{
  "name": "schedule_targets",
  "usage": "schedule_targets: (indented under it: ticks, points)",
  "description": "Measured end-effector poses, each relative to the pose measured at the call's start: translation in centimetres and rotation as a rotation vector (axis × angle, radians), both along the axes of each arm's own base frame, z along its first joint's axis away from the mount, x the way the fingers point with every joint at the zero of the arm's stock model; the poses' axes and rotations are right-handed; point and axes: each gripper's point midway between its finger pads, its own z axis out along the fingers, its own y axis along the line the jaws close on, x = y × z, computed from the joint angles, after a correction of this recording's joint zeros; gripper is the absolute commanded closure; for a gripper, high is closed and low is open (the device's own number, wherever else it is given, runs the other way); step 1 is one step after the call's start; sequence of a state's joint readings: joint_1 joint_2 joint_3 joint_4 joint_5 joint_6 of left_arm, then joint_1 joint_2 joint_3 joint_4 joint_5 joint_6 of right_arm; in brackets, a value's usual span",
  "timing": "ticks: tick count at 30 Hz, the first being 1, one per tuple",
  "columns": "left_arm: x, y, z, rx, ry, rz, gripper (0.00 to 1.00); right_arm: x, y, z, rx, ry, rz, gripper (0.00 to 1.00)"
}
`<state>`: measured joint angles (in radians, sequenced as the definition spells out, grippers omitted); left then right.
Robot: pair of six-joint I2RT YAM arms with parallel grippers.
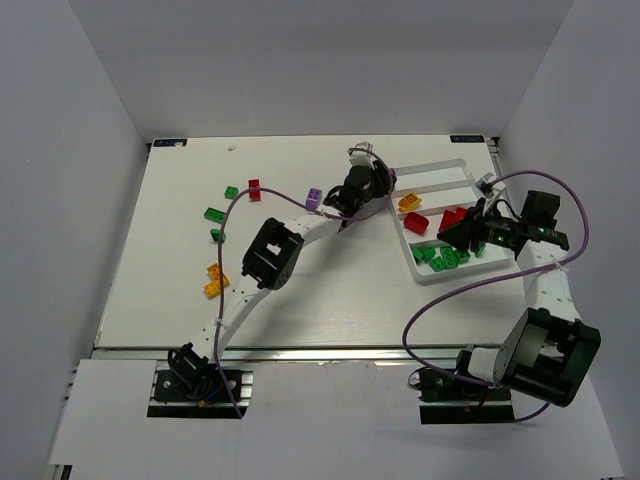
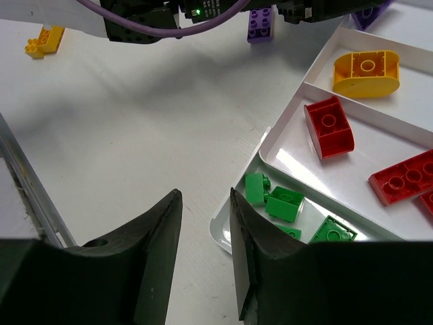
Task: Sort the legos into containers by color
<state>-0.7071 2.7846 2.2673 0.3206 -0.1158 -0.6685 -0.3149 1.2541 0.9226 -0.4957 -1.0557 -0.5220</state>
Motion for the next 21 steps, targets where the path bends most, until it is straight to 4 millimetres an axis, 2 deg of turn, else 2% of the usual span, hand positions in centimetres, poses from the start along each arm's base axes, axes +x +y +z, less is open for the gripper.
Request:
schedule_targets:
  ticks: [5, 12, 16, 18, 21]
  points:
    - [-0.3, -0.2, -0.3, 0.013, 0.004, -0.006, 0.44, -0.1, 0.1, -0.1, 0.003, 0.003, 0.001, 0.59]
    - [-0.6, -0.5, -0.4, 0.027, -0.001, -0.014, 0.43, -0.1, 0.1, -0.1, 0.006, 0.005, 0.001, 0.58]
    - [-0.6, -0.3, -0.3, 0.056, -0.015, -0.020, 0.43, -0.2, 0.2, 0.0, 0.010, 0.002, 0.007, 0.50]
    - [-0.5, -0.2, 0.3, 0.075, -0.031, -0.023, 0.43, -0.2, 0.2, 0.0, 0.010, -0.005, 0.015, 0.45]
    - [-0.7, 0.2, 2.4, 0.094, -0.064, -0.027, 0.43, -0.2, 0.2, 0.1, 0.007, -0.004, 0.027, 0.42]
